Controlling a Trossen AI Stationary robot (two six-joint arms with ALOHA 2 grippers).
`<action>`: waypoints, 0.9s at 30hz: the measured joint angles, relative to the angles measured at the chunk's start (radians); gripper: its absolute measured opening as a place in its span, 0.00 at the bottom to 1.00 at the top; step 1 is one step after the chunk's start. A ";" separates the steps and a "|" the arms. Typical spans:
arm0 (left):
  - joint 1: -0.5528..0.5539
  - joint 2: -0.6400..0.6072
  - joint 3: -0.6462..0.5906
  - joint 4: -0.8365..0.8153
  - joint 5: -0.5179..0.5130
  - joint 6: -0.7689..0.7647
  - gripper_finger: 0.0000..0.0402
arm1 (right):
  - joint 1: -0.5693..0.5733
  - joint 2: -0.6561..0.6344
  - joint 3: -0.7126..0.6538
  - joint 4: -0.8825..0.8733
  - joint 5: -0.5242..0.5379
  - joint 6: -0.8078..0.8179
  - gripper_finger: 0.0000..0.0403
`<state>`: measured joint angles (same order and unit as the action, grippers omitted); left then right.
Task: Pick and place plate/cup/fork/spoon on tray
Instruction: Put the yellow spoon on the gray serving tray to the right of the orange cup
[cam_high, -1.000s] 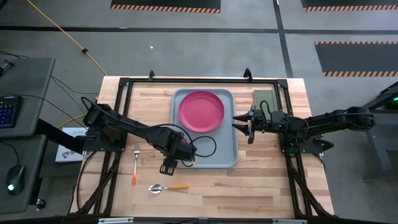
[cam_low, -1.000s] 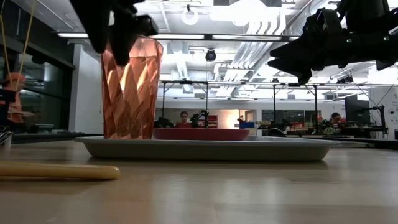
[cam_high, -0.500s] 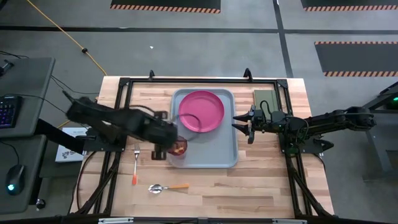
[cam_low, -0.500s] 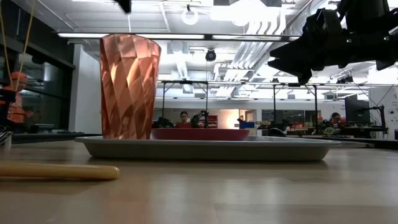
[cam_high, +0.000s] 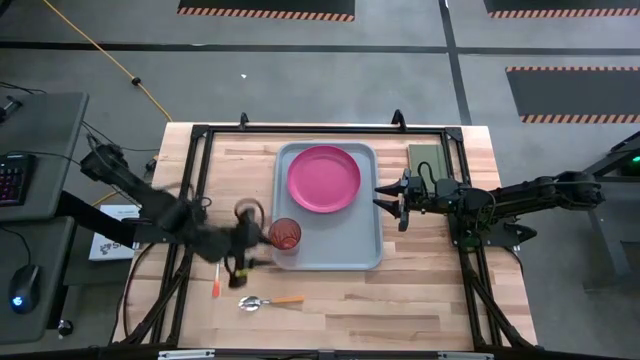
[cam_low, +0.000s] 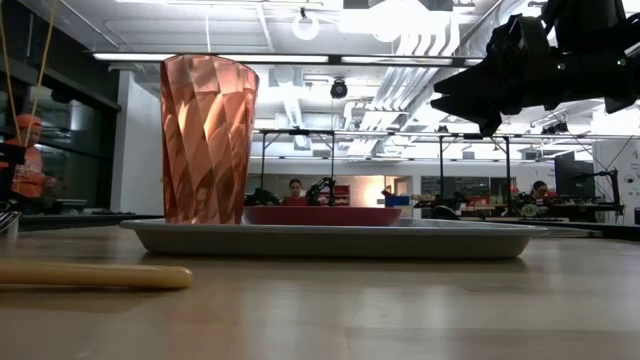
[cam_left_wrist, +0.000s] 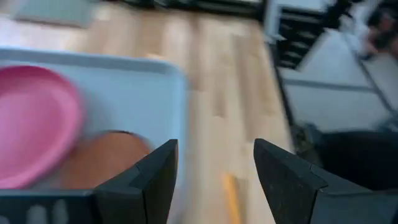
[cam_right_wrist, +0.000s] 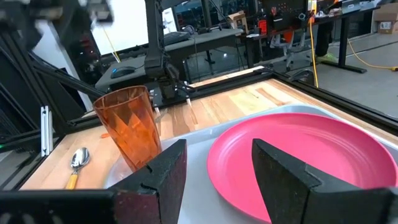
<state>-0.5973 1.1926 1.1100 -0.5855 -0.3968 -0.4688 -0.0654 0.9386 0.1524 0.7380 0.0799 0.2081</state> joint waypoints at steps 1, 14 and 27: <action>-0.013 0.022 -0.022 0.038 0.020 -0.006 0.50 | 0.000 0.000 0.000 0.000 0.000 0.000 0.43; -0.094 0.447 -0.044 0.002 0.326 -0.301 0.50 | 0.000 0.000 0.000 -0.002 0.000 0.002 0.43; -0.159 0.530 -0.044 -0.176 0.475 -0.383 0.08 | 0.000 0.000 0.000 -0.029 0.000 0.000 0.43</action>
<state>-0.7563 1.7222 1.0664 -0.7620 0.0778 -0.8514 -0.0654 0.9386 0.1524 0.7091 0.0799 0.2085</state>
